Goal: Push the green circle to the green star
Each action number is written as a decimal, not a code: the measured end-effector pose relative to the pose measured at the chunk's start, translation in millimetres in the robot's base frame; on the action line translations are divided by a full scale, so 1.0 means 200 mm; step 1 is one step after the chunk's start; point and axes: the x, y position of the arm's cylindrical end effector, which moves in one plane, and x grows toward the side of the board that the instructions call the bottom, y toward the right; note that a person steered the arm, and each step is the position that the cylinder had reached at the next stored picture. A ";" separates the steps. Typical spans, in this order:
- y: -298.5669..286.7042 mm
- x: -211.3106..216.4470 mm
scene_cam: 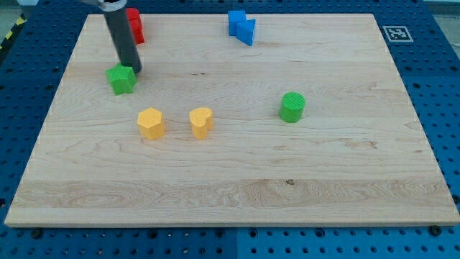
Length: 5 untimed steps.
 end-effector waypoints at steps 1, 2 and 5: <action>-0.04 0.02; -0.04 0.02; 0.83 0.01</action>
